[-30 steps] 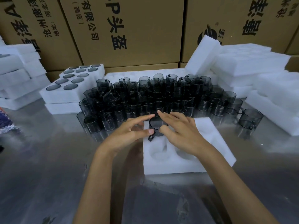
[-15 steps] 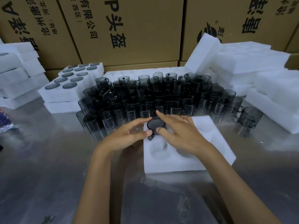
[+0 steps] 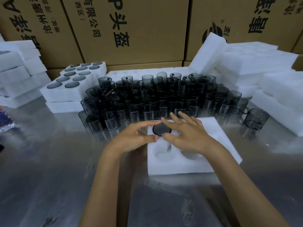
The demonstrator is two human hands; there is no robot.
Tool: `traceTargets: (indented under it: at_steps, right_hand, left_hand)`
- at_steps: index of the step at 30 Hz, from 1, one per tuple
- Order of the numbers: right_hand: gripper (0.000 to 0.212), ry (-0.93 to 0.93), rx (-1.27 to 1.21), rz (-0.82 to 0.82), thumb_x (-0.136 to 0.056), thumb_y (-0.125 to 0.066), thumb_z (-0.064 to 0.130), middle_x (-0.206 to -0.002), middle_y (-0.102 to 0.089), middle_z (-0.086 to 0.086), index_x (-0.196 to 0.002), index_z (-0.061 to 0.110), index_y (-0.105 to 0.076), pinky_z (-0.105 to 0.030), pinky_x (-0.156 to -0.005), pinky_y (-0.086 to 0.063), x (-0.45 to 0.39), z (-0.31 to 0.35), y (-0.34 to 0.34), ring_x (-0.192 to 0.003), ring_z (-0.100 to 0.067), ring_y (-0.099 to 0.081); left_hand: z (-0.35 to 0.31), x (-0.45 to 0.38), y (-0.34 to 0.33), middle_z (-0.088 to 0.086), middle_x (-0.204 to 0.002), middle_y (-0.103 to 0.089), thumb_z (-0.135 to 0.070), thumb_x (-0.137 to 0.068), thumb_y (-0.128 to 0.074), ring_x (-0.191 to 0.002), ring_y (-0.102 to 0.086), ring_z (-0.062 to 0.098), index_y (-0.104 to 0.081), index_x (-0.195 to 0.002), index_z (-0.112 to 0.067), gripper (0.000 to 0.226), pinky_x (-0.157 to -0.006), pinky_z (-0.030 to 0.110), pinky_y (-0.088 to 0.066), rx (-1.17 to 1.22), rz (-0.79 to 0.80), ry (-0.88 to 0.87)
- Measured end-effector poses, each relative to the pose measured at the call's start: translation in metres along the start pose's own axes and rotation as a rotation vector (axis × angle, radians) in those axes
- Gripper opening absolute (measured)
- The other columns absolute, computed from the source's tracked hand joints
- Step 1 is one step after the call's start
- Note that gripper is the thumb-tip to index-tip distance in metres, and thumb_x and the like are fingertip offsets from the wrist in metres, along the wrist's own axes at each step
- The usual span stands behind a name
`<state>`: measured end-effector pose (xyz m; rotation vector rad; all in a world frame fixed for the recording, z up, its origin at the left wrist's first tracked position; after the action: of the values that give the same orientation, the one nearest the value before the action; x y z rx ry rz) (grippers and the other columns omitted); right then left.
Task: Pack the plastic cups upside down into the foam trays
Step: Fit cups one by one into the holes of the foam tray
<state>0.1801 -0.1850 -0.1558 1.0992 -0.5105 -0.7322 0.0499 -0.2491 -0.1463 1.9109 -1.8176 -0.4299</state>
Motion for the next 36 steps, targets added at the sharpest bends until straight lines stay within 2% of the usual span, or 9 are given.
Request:
traceTargets:
  at_steps: [7,10,12,15,21,25,29,33,36]
  right_hand:
    - [0.054,-0.008,-0.188,-0.050,-0.091,-0.060,0.056,-0.160,-0.031,0.019,-0.142,0.052,-0.046,-0.035,-0.123,-0.002,0.003,-0.002,0.014,-0.150,-0.007,-0.017]
    - [0.035,-0.033,-0.665,-0.272,-0.091,-0.070,0.033,-0.147,-0.052,0.013,-0.127,0.034,-0.068,-0.018,-0.113,-0.029,0.012,-0.016,0.043,-0.137,-0.003,-0.043]
    - [0.031,-0.165,-0.629,-0.562,-0.091,-0.068,0.026,-0.139,-0.059,0.009,-0.122,0.028,-0.072,-0.025,-0.112,-0.037,0.028,-0.053,0.073,-0.131,-0.008,-0.051]
    - [0.043,-0.472,-0.295,-0.785,-0.091,-0.061,0.028,-0.148,-0.051,-0.002,-0.133,0.021,-0.064,-0.051,-0.118,-0.025,0.059,-0.115,0.100,-0.142,-0.028,-0.035]
    - [0.054,-0.847,-0.193,-0.742,-0.093,-0.062,0.030,-0.165,-0.017,-0.015,-0.142,0.010,-0.050,-0.053,-0.120,-0.016,0.093,-0.202,0.083,-0.152,-0.036,-0.008]
    - [0.036,-0.835,-0.293,-0.782,-0.092,-0.064,0.021,-0.156,-0.031,-0.021,-0.124,0.006,-0.056,-0.051,-0.114,-0.030,0.089,-0.218,0.074,-0.140,-0.044,-0.031]
    - [0.014,-0.782,-0.412,-0.816,-0.087,-0.071,0.021,-0.113,-0.067,-0.018,-0.093,0.014,-0.059,-0.045,-0.097,-0.047,0.084,-0.217,0.071,-0.111,-0.040,-0.058]
    - [0.028,-0.661,-0.578,-0.952,-0.081,-0.077,0.023,-0.083,-0.061,0.004,-0.085,0.022,-0.050,-0.035,-0.076,-0.044,0.083,-0.204,0.084,-0.091,-0.030,-0.062]
    - [0.049,-0.400,-0.790,-1.013,-0.074,-0.080,0.021,-0.093,-0.061,0.014,-0.104,0.030,-0.042,-0.030,-0.075,-0.043,0.076,-0.172,0.101,-0.085,-0.012,-0.062]
  left_hand:
    - [0.004,-0.002,-0.001,-0.021,-0.126,-0.061,-0.029,-0.089,-0.072,-0.095,-0.066,0.006,-0.059,-0.127,-0.055,0.047,-0.085,0.022,-0.049,-0.023,-0.001,-0.007]
    - [0.010,-0.004,0.004,-0.012,-0.117,-0.066,-0.030,-0.090,-0.071,-0.102,-0.066,0.019,-0.061,-0.119,-0.059,0.042,-0.096,0.037,-0.052,-0.013,-0.042,0.016]
    - [0.012,-0.005,0.003,-0.006,-0.114,-0.069,-0.028,-0.093,-0.068,-0.105,-0.065,0.029,-0.063,-0.117,-0.059,0.039,-0.101,0.047,-0.050,0.004,-0.042,0.014]
    - [0.011,-0.005,0.001,-0.006,-0.121,-0.068,-0.026,-0.095,-0.065,-0.109,-0.064,0.032,-0.064,-0.115,-0.058,0.037,-0.103,0.053,-0.048,0.022,-0.048,-0.001]
    - [0.008,-0.006,-0.002,-0.009,-0.122,-0.068,-0.044,-0.077,-0.064,-0.107,-0.064,0.036,-0.064,-0.115,-0.058,0.041,-0.100,0.053,-0.050,0.037,-0.031,-0.009]
    - [0.007,-0.006,-0.002,-0.013,-0.123,-0.067,-0.041,-0.080,-0.065,-0.108,-0.063,0.038,-0.063,-0.116,-0.057,0.039,-0.100,0.053,-0.050,0.031,-0.028,-0.019]
    - [0.006,-0.005,-0.001,-0.012,-0.124,-0.066,-0.040,-0.087,-0.065,-0.107,-0.065,0.029,-0.062,-0.117,-0.059,0.036,-0.103,0.050,-0.049,0.019,-0.031,-0.022]
    - [0.004,-0.004,0.002,-0.014,-0.124,-0.061,-0.038,-0.092,-0.068,-0.112,-0.060,0.015,-0.066,-0.112,-0.056,0.027,-0.104,0.037,-0.046,0.013,-0.092,-0.017]
    - [-0.009,-0.001,0.016,-0.016,-0.120,-0.058,-0.032,-0.093,-0.067,-0.109,-0.057,0.001,-0.071,-0.110,-0.042,0.020,-0.101,0.026,-0.042,0.024,-0.269,-0.094]
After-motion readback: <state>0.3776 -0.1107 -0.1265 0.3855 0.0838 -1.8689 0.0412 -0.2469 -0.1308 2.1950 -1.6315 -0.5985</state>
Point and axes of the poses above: each hand's wrist, its own x-axis away from the middle knuckle, its own y-axis out of the back of the hand, z = x × y, the point moved 10 cm from there along -x, towards the middle knuckle
